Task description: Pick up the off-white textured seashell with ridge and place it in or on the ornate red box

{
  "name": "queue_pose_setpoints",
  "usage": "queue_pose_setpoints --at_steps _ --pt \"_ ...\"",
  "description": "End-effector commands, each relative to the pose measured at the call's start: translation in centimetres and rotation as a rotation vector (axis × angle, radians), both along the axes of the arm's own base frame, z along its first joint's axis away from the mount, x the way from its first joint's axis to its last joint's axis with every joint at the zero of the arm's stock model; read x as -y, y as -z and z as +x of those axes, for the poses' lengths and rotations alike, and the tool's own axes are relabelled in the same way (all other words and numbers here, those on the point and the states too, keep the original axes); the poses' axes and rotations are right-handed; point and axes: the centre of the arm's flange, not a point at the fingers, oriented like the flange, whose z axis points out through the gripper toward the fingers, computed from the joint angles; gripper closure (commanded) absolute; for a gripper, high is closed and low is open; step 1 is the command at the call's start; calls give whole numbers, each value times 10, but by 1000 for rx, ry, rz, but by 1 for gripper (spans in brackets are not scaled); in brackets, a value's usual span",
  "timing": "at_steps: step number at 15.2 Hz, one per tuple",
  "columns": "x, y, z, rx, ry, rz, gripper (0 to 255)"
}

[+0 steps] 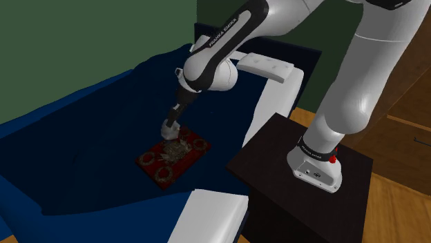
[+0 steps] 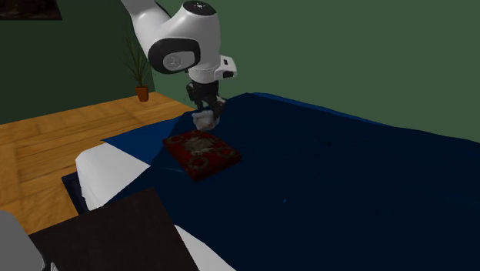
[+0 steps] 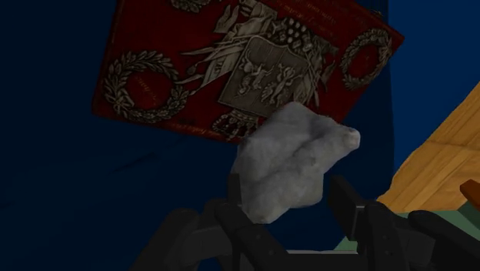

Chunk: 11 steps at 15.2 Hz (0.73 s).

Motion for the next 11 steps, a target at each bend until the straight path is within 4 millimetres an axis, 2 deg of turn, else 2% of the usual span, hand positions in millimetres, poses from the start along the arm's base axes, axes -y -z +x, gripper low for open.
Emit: queue_pose_setpoints --at_steps 1,11 --pt "-13 -2 -36 0 3 -1 255" --pt "-13 51 -36 0 3 -1 255"
